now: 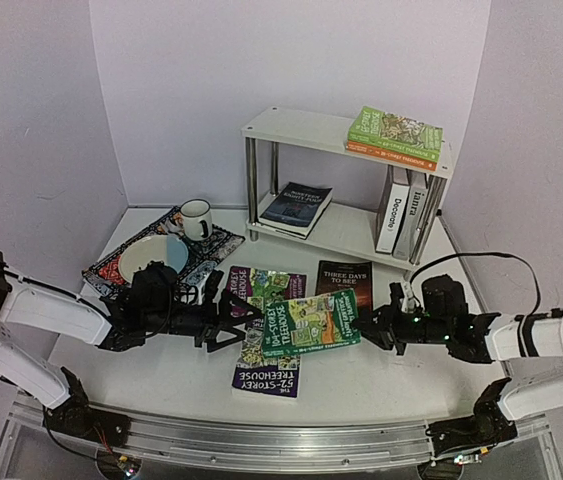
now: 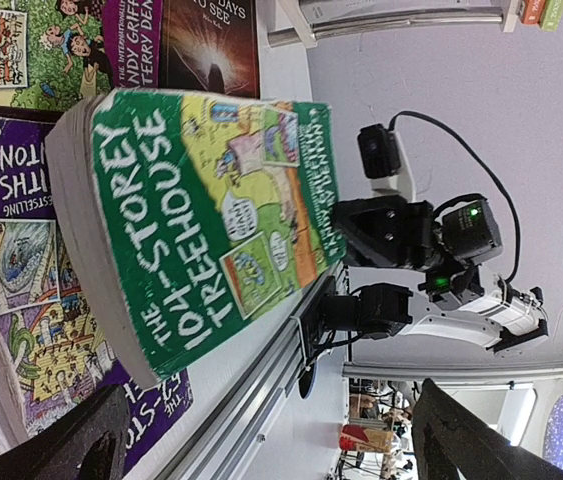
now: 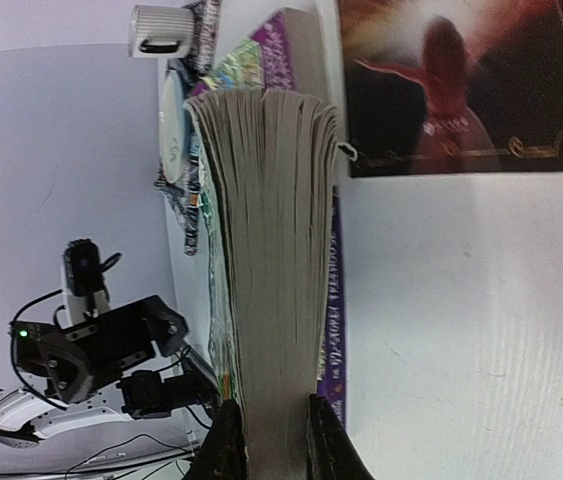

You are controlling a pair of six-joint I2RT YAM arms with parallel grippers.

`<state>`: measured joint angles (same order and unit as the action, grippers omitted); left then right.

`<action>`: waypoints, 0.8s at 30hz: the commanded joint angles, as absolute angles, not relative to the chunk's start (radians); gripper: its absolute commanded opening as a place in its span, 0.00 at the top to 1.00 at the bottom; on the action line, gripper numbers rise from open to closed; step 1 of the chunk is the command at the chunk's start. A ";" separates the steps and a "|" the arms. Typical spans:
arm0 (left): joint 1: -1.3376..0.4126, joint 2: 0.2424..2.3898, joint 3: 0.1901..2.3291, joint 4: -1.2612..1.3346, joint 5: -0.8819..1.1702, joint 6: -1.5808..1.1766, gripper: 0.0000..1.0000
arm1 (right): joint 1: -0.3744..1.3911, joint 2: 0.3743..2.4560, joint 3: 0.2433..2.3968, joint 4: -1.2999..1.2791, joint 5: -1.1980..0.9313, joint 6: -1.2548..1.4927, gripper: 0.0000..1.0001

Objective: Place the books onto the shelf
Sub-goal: Adjust the book pile.

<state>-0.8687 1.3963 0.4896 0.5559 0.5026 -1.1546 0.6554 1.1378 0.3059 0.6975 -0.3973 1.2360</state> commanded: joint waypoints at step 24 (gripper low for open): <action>-0.827 1.459 0.437 0.607 0.472 -1.112 0.02 | 0.864 1.405 0.373 0.819 -0.231 1.101 1.00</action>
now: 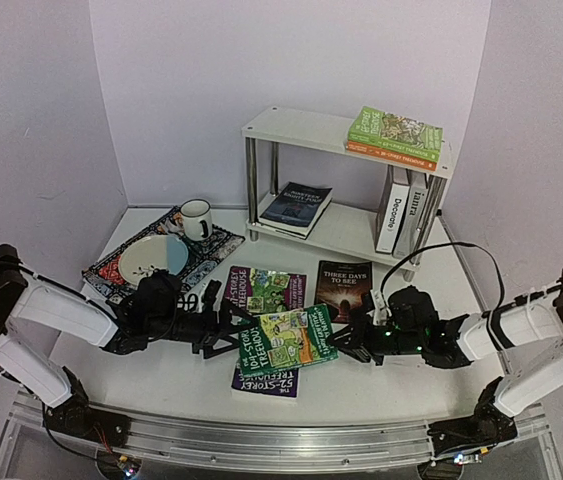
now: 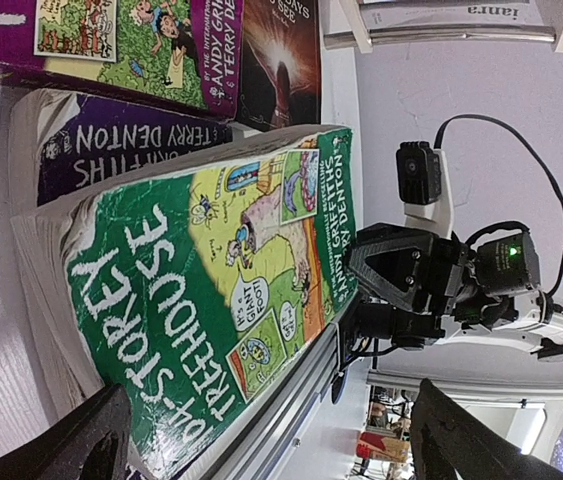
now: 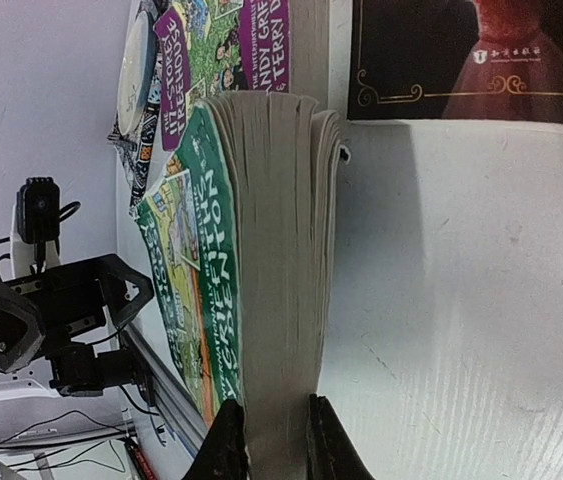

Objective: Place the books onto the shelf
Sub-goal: Adjust the book pile, then place the book on the book pile on the shelf.

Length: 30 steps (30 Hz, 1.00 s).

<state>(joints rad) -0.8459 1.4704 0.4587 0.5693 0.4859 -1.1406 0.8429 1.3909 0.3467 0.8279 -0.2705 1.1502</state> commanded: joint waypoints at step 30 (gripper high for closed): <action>-0.681 0.855 0.578 0.161 0.340 -0.852 0.00 | 0.867 0.983 0.858 0.272 -0.151 0.882 1.00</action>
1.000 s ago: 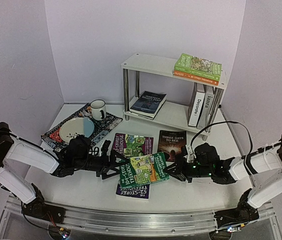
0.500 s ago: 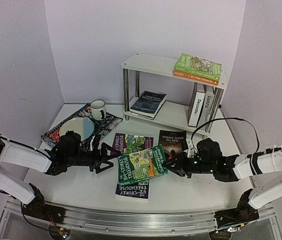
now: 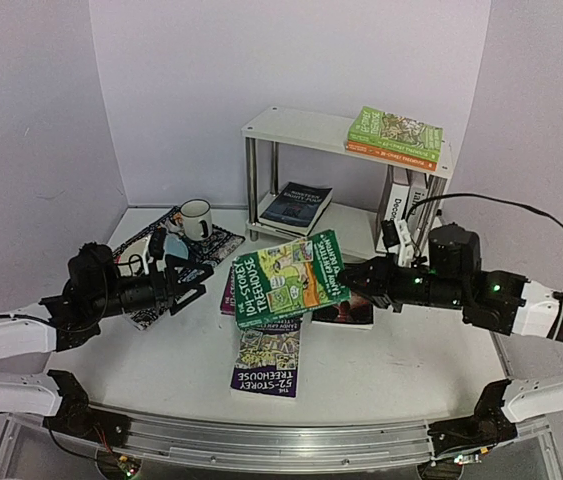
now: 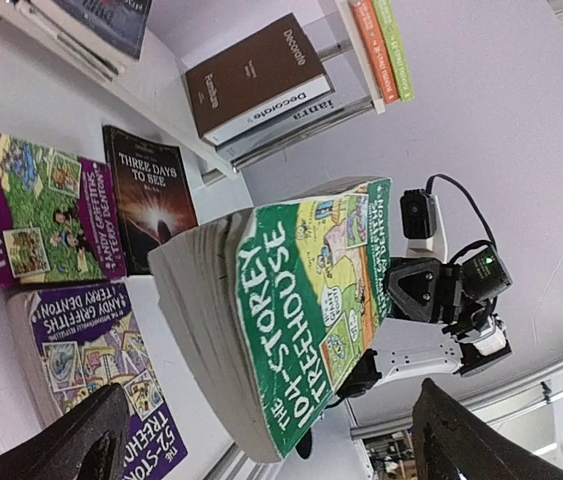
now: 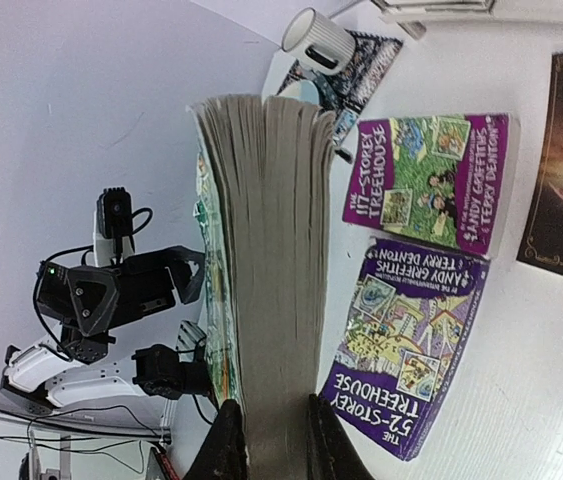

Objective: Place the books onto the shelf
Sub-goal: Place the book on the book pile on the shelf.

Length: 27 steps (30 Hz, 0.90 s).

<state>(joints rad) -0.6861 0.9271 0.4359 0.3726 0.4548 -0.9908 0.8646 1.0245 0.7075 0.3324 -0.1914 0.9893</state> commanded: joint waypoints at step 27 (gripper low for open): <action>-0.681 0.849 0.735 -0.062 0.230 -0.732 0.00 | 0.756 1.349 1.739 -0.118 -0.147 0.568 1.00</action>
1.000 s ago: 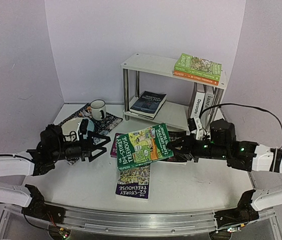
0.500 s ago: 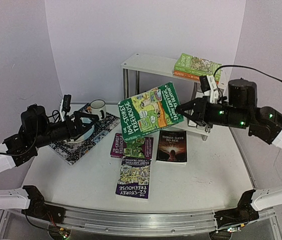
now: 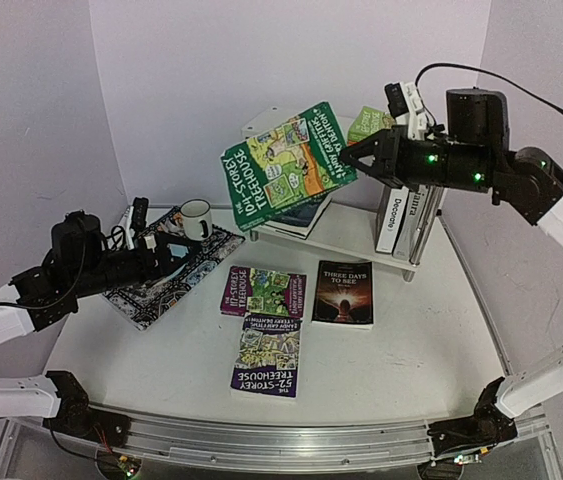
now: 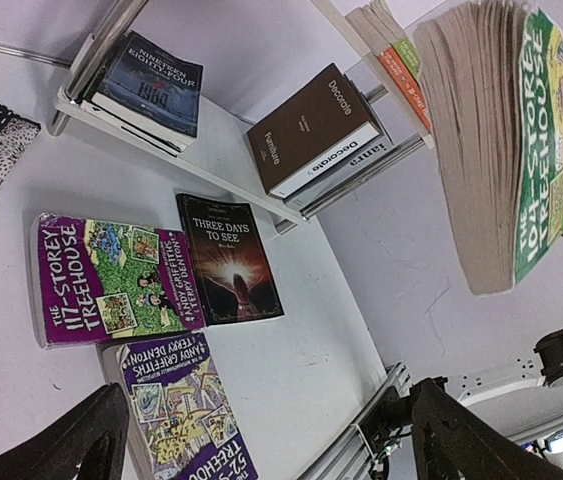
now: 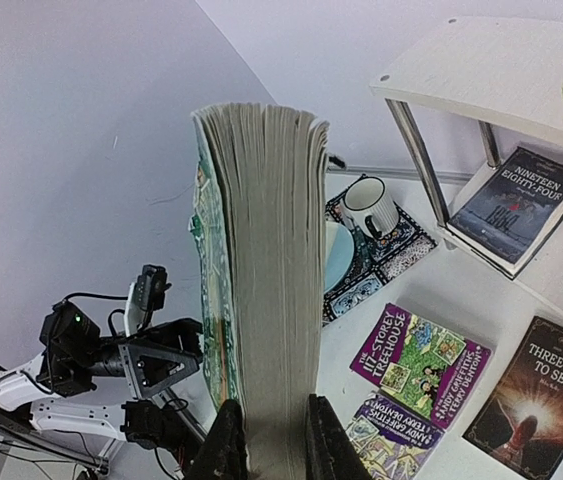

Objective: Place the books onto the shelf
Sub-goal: Place the book on the book pile on the shelf.

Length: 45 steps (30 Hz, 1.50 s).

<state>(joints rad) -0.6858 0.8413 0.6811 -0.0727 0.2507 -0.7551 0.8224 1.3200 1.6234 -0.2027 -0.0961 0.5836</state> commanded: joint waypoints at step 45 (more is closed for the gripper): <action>-0.681 0.870 0.713 -0.055 0.233 -0.735 0.00 | 0.072 1.567 1.818 0.217 -0.461 1.132 1.00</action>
